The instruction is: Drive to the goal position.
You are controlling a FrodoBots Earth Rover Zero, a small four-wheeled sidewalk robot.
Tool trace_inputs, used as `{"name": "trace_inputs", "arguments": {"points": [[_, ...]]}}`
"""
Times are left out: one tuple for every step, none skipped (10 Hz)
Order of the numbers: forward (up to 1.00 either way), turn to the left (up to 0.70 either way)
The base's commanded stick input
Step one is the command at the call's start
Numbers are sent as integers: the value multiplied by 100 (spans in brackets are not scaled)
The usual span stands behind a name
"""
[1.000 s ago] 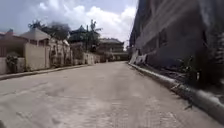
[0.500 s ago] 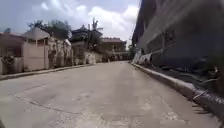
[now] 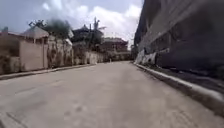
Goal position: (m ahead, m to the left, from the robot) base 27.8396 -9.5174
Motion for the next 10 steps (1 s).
{"name": "trace_inputs", "arguments": {"points": [[100,0],[100,0],[100,0],[100,0],[100,0],[100,0],[100,0],[100,0],[100,-1],[100,-32]]}}
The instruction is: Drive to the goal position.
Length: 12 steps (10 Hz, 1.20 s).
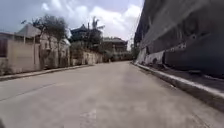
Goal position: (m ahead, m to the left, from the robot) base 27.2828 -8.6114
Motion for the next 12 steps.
{"name": "trace_inputs", "arguments": {"points": [[100,-40],[100,-40],[100,-40],[100,-40],[100,-16],[100,-5],[100,0],[100,0],[100,0],[100,0],[100,0],[100,0]]}}
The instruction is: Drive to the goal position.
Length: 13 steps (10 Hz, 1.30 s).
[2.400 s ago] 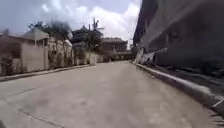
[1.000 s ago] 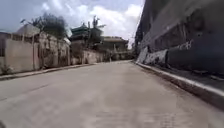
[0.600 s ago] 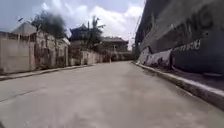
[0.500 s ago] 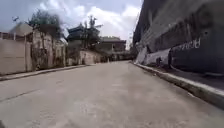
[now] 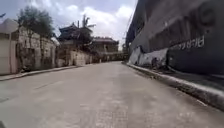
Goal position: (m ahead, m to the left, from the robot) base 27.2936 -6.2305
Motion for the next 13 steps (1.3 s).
{"name": "trace_inputs", "arguments": {"points": [[100,0],[100,0],[100,0],[100,0],[100,0],[100,0],[100,-2],[100,-29],[100,-40],[100,-38],[100,-28],[100,-11],[100,0]]}}
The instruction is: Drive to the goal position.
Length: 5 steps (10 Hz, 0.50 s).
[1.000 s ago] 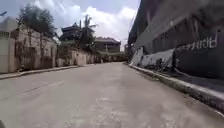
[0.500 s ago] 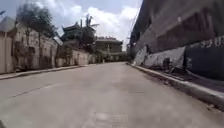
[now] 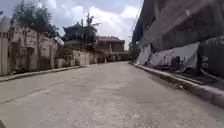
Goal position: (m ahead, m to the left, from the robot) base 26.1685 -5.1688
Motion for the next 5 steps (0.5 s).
{"name": "trace_inputs", "arguments": {"points": [[100,0],[100,0],[100,0],[100,0],[100,0]]}}
